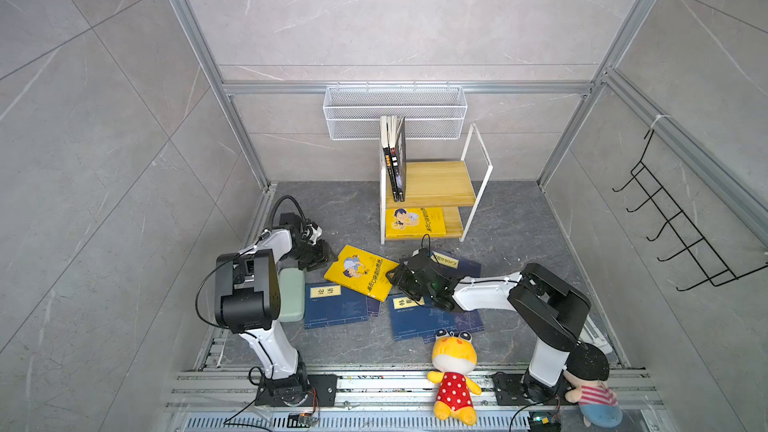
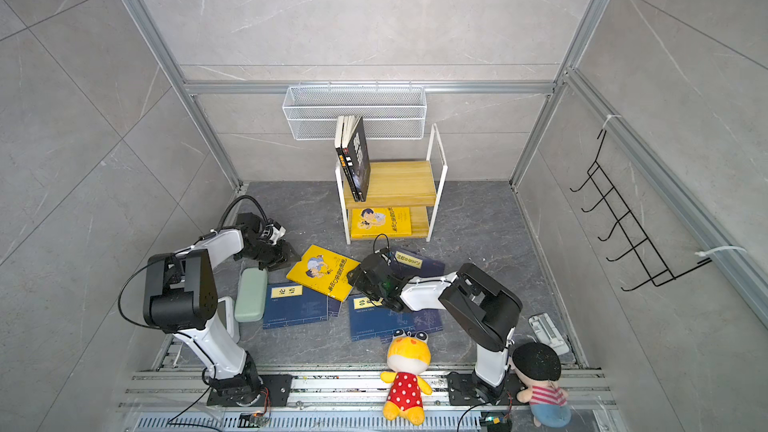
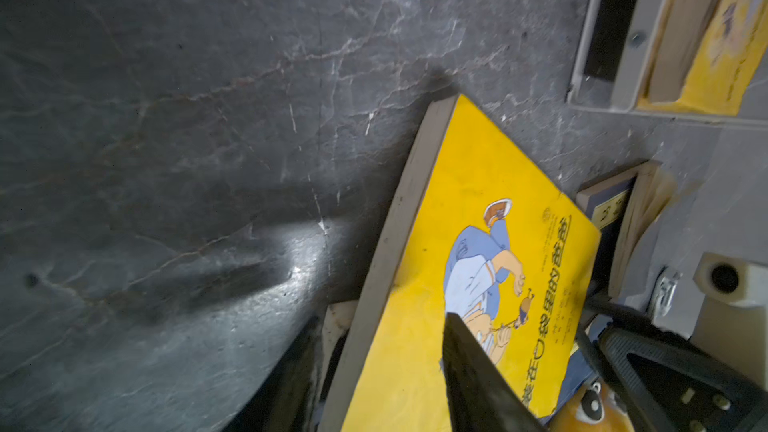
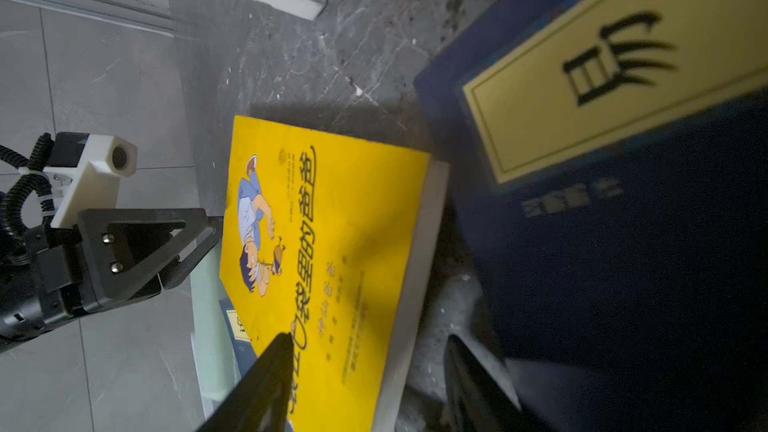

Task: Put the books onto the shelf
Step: 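Reach the right gripper to the yellow book's edge while the left gripper approaches, then lift the yellow book's edge with the right gripper while the left gripper grasps it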

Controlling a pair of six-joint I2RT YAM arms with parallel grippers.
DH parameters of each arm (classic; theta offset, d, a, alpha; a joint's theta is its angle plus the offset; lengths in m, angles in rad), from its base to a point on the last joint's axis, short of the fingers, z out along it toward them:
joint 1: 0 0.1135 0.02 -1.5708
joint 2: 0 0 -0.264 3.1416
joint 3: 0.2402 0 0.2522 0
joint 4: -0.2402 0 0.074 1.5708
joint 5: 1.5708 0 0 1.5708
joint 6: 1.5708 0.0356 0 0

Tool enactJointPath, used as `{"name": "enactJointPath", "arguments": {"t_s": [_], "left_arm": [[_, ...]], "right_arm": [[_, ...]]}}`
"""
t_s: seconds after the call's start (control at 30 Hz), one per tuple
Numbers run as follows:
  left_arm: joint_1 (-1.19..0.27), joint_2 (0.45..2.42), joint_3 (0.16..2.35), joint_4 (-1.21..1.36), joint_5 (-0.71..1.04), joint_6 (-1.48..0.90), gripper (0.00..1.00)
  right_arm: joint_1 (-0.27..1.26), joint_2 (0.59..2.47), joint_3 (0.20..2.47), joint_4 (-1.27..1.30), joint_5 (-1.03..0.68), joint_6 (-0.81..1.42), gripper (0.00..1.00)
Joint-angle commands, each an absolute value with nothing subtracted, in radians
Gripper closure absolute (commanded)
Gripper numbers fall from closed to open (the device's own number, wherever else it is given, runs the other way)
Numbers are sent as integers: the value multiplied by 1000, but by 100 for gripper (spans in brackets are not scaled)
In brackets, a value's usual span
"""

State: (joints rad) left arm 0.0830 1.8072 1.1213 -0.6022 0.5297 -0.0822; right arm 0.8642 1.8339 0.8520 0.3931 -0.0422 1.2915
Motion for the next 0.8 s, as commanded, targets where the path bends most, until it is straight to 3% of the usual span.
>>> {"name": "enactJointPath", "arguments": {"t_s": [0.0, 0.4, 0.57, 0.63, 0.77], "left_arm": [[83, 1836, 1155, -643, 563, -75, 59], [69, 1884, 1130, -628, 585, -73, 74], [63, 1871, 1111, -615, 603, -79, 78], [63, 1865, 1094, -598, 604, -81, 79], [61, 1847, 1103, -612, 604, -86, 79]], "right_arm": [[855, 1856, 843, 444, -75, 1327, 41], [836, 1947, 865, 582, -125, 1373, 41], [825, 1943, 862, 680, -146, 1392, 48], [825, 1932, 873, 689, -144, 1368, 56], [824, 1904, 856, 736, -128, 1362, 83]]}}
